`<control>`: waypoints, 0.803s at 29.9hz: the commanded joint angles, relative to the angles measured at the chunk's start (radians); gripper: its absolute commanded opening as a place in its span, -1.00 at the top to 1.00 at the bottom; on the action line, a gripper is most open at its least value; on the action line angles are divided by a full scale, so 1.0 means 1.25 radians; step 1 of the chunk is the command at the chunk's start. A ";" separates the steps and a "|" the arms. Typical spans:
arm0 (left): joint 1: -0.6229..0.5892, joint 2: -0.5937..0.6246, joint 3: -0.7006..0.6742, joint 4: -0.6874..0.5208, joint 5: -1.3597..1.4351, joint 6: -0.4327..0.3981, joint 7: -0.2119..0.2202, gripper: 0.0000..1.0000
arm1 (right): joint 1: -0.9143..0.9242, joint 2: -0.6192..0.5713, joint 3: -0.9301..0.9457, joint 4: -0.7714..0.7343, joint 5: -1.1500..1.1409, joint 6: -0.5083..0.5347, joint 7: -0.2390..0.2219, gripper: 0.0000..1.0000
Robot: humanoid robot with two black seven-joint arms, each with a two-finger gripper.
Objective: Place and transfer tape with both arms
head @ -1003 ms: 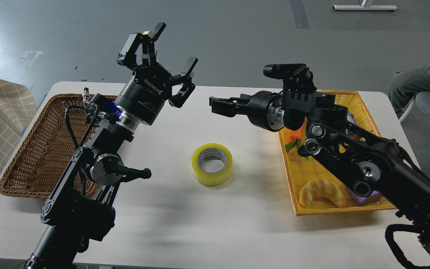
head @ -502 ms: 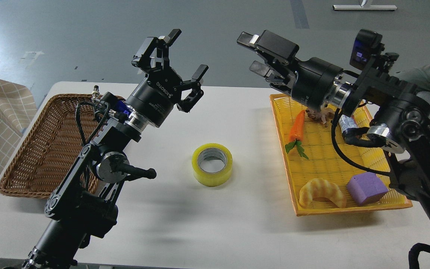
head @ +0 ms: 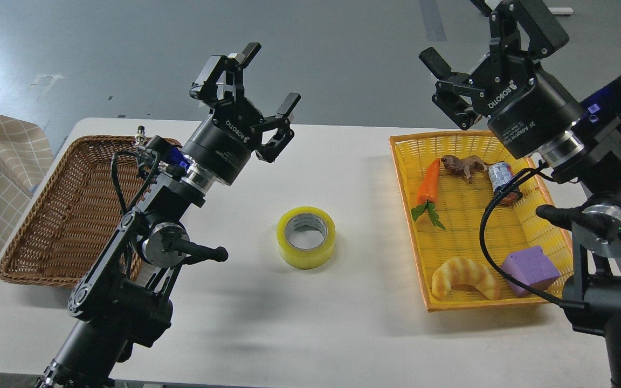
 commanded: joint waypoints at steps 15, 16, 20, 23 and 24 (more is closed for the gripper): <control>0.011 -0.001 0.007 -0.022 0.067 -0.009 -0.056 -0.96 | -0.048 0.003 0.060 0.020 0.006 0.000 0.012 -1.00; 0.011 -0.001 0.004 -0.022 0.067 -0.009 -0.056 -0.96 | -0.048 0.003 0.060 0.017 0.005 0.000 0.012 -1.00; 0.005 -0.001 0.008 -0.028 0.070 -0.010 -0.056 -0.96 | -0.042 0.003 0.061 0.009 0.006 0.000 0.012 -1.00; -0.007 -0.001 0.003 -0.033 0.062 -0.013 -0.051 -0.96 | -0.043 0.003 0.061 0.009 0.021 0.000 0.011 -1.00; -0.008 -0.001 0.002 -0.034 0.061 -0.011 -0.050 -0.96 | -0.043 0.003 0.061 0.009 0.031 0.000 0.011 -1.00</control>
